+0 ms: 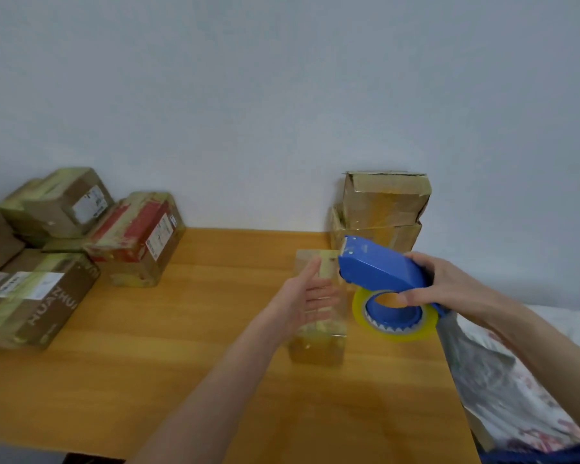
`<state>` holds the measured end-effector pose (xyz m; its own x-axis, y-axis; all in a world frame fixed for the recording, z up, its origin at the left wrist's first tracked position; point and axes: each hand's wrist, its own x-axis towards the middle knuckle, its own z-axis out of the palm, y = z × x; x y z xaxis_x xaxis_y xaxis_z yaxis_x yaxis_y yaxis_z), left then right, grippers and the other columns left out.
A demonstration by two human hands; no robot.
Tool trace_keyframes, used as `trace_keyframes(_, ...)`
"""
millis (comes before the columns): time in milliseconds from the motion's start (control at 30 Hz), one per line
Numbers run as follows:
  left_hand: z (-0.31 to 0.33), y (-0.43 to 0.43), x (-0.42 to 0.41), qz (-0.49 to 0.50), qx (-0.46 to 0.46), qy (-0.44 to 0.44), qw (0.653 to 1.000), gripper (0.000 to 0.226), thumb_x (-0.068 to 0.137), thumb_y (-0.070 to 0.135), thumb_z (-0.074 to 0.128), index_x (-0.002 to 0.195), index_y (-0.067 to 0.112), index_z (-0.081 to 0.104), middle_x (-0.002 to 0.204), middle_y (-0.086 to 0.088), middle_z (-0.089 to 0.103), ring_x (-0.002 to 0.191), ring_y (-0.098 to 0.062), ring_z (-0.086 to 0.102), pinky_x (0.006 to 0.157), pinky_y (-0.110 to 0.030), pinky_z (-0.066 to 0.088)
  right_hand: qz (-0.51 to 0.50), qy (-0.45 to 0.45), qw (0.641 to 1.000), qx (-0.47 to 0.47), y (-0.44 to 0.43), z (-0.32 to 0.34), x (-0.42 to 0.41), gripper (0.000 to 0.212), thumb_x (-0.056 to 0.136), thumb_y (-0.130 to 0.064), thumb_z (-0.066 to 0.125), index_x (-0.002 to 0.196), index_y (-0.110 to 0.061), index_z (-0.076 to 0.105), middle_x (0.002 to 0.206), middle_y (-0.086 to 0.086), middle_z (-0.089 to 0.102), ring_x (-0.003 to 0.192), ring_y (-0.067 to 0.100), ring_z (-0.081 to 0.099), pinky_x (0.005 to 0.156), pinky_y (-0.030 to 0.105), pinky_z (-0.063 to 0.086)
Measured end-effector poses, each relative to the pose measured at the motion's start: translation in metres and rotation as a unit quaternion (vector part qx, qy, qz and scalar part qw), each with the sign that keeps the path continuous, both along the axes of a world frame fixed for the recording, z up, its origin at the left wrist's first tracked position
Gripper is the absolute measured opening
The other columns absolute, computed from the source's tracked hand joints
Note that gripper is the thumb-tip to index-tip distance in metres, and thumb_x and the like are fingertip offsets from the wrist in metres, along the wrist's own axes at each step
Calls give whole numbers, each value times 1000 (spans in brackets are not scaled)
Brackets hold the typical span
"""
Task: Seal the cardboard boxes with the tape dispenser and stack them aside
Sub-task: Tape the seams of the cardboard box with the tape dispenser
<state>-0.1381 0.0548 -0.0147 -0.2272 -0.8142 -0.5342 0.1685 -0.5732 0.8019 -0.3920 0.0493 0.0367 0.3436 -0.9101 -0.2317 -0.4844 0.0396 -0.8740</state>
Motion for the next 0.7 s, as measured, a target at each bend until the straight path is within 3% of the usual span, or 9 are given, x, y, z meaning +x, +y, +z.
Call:
trace_keyframes(133,-3,4,10,-16,-14,4,1000,52,81,54,66,108,10,68,96,-1,75,80,-11,71,64,-25,55,40,23,999,2,2,-2,13,57,56,-31,81,108,-27,58,104,-2,64,86,6,66,72,21,51)
trace_keyframes(300,-8,12,18,7,-34,-10,999,12,85,22,71,88,10,69,74,1,70,65,-8,64,59,-22,52,76,35,997,1,1,-10,18,62,54,-37,82,109,-28,56,103,-4,62,84,2,65,67,16,49)
trace_keyframes(400,-8,14,21,21,-42,-30,998,12,91,19,64,82,12,68,72,1,68,63,-8,62,57,-21,50,81,35,996,-3,-1,-15,19,70,47,-46,82,109,-29,56,103,-4,61,84,1,65,68,17,50)
trace_keyframes(567,-6,16,15,28,-87,-170,981,17,93,28,62,84,14,64,73,5,61,67,-9,52,58,-21,44,106,55,992,-31,0,-17,22,66,52,-46,81,111,-35,54,104,-10,61,88,1,64,68,17,51)
trace_keyframes(700,-7,15,11,38,-120,-248,961,17,93,23,61,78,16,60,68,6,62,68,-7,55,54,-19,41,136,106,981,-87,3,-14,29,71,59,-54,79,122,-50,47,116,-22,57,102,0,59,83,22,51)
